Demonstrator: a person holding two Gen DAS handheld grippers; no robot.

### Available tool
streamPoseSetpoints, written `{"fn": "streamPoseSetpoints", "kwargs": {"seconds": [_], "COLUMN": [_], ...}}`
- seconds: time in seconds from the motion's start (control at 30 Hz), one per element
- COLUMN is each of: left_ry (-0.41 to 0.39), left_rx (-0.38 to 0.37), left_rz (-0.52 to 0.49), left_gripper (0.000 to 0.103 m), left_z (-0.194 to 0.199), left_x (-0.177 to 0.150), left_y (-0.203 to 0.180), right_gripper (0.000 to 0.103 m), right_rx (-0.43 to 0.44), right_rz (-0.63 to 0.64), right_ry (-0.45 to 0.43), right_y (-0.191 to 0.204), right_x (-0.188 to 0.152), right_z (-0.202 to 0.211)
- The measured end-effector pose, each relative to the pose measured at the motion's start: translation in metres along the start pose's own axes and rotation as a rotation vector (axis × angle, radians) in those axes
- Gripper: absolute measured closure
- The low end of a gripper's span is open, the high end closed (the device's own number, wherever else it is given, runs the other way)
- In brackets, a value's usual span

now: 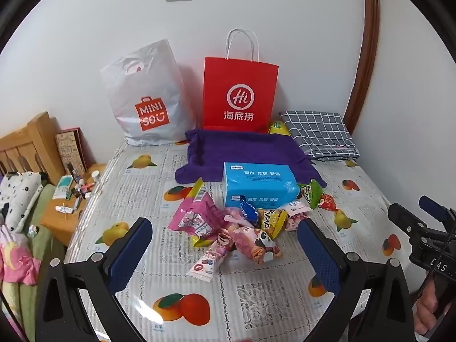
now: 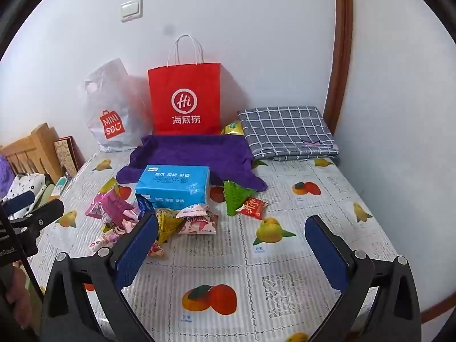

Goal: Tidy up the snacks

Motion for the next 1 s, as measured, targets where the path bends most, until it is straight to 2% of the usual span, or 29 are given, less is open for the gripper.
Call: {"fn": "streamPoseSetpoints", "kwargs": {"seconds": [0.07, 0.13, 0.2, 0.47, 1.0], "left_ry": [0.0, -0.039, -0.019, -0.037, -0.04], "left_rx": [0.003, -0.002, -0.015, -0.04, -0.034], "left_rz": [0.002, 0.004, 0.01, 0.017, 0.013], "left_gripper": [0.001, 0.001, 0.001, 0.001, 0.001], "left_z": [-0.001, 0.01, 0.011, 0.012, 0.013], "left_x": [0.0, 0.001, 0.004, 0.002, 0.003], "left_y": [0.0, -0.006, -0.008, -0.002, -0.002], "right_gripper": [0.001, 0.001, 0.001, 0.001, 0.001], "right_rx": [0.007, -0.017, -0.024, -0.031, -0.014], "right_rz": [-0.01, 0.012, 0.01, 0.019, 0.007], "right_ry": [0.012, 0.011, 0.013, 0.043, 0.048], "right_y": [-0.001, 0.001, -0.002, 0.003, 0.002], "right_x": [-0.001, 0.0, -0.002, -0.005, -0.006], "right_z": [-0.001, -0.001, 0.001, 0.0, 0.002]}}
Point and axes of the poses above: each gripper's, at about its wrist camera, not at the fingertips, and z roughly against the way its jaws point, y to its left, x to its top, the point moved 6 cm from there along -z, roughly the way its jaws point, and after that the axes turned 8 degrees about -z, right-handed, at the moved point
